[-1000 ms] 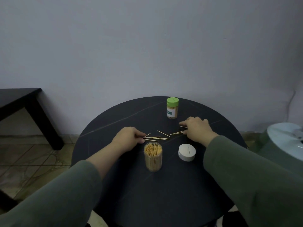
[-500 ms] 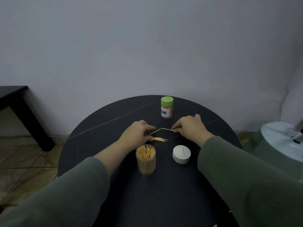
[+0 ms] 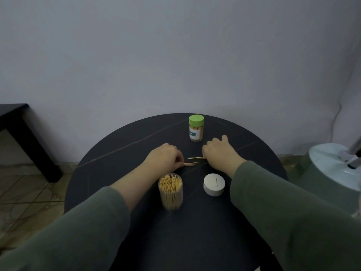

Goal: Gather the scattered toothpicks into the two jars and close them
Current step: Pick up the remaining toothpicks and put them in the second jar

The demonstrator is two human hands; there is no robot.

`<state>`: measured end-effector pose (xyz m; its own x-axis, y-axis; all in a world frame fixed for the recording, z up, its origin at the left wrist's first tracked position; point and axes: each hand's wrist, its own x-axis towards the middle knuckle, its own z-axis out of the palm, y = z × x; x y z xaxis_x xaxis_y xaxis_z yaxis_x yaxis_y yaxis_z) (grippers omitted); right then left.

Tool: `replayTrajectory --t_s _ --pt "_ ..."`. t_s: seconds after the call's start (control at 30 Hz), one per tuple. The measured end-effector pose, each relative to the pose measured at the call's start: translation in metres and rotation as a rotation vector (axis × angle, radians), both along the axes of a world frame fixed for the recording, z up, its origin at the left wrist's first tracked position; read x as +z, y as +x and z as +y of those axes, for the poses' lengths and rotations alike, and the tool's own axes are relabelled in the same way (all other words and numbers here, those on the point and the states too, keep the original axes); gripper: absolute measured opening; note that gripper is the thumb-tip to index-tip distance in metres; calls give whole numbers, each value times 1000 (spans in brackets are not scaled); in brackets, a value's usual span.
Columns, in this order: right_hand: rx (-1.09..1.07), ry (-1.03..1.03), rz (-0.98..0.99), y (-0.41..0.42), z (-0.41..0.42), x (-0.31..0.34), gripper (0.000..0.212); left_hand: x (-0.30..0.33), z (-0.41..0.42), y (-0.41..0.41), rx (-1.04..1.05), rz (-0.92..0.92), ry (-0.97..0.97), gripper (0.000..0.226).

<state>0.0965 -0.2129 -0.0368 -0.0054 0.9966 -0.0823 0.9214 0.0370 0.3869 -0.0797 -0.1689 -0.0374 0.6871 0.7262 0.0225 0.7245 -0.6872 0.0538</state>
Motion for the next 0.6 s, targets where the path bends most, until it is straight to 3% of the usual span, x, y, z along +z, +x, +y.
replayTrajectory --t_s 0.17,0.3,0.6 --pt "17 -16 -143 -5 -1 -5 32 1 1 0 21 213 7 30" --pt "33 -21 -150 -5 -1 -4 31 -3 -4 -2 -21 267 114 32" --pt "-12 93 246 11 -7 4 19 -2 -4 -8 -127 222 263 25"
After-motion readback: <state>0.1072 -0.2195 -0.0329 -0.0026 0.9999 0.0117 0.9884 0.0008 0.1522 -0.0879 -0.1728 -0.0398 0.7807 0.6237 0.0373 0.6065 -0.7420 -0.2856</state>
